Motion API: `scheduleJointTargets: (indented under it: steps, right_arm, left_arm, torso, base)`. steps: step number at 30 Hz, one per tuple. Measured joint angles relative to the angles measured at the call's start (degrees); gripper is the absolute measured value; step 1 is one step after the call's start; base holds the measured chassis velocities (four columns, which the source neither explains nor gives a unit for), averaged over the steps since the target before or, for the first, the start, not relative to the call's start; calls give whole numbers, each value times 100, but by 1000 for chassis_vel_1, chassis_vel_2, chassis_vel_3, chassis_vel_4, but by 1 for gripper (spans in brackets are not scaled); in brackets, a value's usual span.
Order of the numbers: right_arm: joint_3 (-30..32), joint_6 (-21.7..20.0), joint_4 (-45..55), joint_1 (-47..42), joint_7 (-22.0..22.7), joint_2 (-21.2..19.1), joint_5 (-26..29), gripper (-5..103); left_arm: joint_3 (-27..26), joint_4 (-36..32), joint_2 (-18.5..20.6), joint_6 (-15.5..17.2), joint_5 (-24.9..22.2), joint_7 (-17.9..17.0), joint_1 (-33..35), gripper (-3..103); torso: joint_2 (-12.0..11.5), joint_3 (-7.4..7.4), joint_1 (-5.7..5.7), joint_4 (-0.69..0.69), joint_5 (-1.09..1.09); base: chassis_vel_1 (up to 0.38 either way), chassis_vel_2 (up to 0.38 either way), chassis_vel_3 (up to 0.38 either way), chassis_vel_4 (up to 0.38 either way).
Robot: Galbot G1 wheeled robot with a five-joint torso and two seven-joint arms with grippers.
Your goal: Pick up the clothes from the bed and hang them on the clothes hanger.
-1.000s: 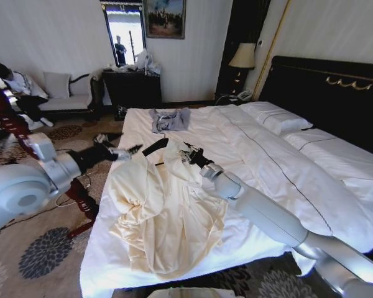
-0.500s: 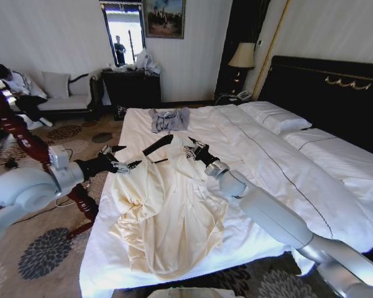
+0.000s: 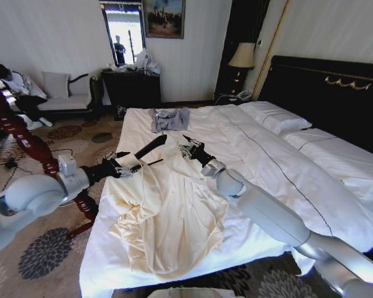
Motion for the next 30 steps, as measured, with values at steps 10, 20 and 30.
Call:
scheduleJointTargets:
  steps: [10, 20, 30]
  right_arm:
    - [-112, 14, -5, 78, 3, 27, -14, 20]
    - [-148, 11, 12, 101, 26, 33, 14, 20]
    - [-153, -11, 2, 80, 165, 89, -13, 20]
  left_arm:
    - [-11, -54, -78, -8, -88, -102, 16, 28]
    - [-20, -99, -154, 3, -120, -218, -3, 24]
    - [-187, -202, -237, 9, -152, -359, 22, 24]
  torso:
    - [0, 0, 0, 0, 1]
    - [0, 0, 0, 0, 0]
    - [0, 0, 0, 0, 1]
  base:
    - [0, 0, 0, 0]
    - [0, 0, 0, 0]
    - [0, 0, 0, 0]
